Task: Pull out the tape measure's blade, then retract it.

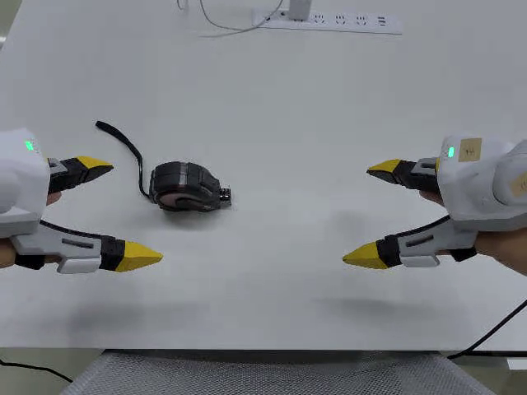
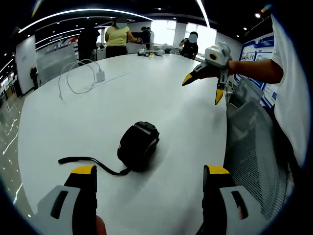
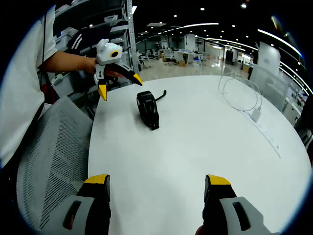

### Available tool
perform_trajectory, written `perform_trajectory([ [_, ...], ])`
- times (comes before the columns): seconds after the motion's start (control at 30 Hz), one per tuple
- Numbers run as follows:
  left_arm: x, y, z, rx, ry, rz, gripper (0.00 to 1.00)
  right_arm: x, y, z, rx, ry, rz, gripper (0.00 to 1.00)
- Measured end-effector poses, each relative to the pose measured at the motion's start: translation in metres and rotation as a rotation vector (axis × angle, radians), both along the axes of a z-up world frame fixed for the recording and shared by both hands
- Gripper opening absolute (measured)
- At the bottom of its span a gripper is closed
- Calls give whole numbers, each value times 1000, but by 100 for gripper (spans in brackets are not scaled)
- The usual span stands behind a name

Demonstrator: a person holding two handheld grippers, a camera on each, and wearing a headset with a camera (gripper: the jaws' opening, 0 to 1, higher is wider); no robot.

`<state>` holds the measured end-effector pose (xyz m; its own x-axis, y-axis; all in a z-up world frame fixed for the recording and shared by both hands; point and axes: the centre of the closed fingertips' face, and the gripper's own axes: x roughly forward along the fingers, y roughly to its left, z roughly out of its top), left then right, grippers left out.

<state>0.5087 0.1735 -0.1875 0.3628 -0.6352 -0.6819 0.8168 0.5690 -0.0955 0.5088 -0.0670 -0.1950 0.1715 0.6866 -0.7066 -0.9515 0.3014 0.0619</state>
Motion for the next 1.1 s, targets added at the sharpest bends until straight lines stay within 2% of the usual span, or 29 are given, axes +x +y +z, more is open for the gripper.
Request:
perform_trajectory([
  [0.67,16,-10,-12,88,1,-131,81,9,18,-7,-8,9,84,77],
  [0.77,17,-11,-13,105,-4,-159,78,9,21,-8,-7,13,89,77],
  [1.1,21,-16,-20,131,17,-211,71,11,29,-12,1,22,106,76],
])
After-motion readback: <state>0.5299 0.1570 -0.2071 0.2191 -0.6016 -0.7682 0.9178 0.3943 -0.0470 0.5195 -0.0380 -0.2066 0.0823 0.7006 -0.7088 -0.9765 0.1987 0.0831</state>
